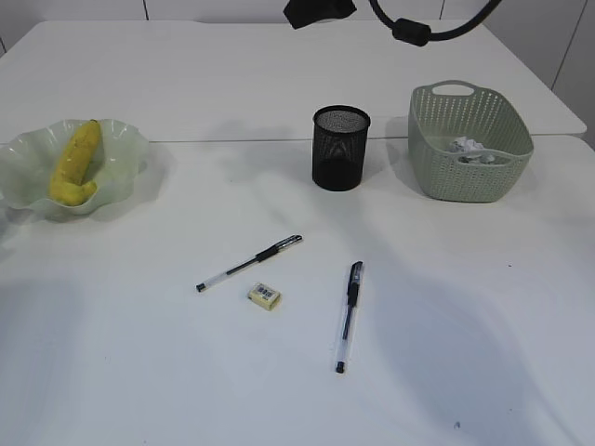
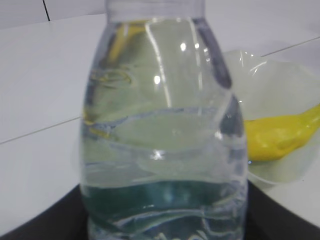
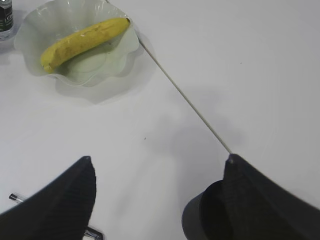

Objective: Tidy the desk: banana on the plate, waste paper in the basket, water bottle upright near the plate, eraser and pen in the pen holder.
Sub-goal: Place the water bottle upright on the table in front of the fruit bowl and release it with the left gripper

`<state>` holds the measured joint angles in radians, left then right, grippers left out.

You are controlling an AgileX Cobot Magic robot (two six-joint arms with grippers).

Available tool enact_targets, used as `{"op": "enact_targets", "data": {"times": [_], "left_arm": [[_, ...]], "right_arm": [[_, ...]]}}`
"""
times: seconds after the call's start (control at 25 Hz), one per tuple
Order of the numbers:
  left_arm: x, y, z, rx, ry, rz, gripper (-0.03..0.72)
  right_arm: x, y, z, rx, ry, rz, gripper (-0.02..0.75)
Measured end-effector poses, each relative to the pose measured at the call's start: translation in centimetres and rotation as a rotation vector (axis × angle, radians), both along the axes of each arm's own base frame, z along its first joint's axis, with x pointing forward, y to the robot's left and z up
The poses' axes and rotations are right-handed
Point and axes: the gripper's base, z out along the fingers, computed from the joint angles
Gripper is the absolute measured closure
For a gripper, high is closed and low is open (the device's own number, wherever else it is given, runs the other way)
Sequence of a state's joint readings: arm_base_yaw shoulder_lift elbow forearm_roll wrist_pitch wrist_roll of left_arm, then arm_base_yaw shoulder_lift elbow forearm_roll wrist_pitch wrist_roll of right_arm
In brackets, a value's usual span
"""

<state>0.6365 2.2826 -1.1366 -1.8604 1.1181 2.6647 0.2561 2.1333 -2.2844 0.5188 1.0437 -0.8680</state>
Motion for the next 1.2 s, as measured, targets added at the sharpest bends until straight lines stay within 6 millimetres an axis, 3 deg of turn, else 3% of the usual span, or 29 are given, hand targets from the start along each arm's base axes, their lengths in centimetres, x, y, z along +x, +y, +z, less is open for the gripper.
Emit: {"op": "enact_targets", "data": {"times": [1.2], "left_arm": [[0.0,-0.2,-1.4,-0.056,-0.094,-0.068,0.300]], "right_arm": [[0.0,0.0,0.0,0.000,-0.004,-0.001,0.148]]}}
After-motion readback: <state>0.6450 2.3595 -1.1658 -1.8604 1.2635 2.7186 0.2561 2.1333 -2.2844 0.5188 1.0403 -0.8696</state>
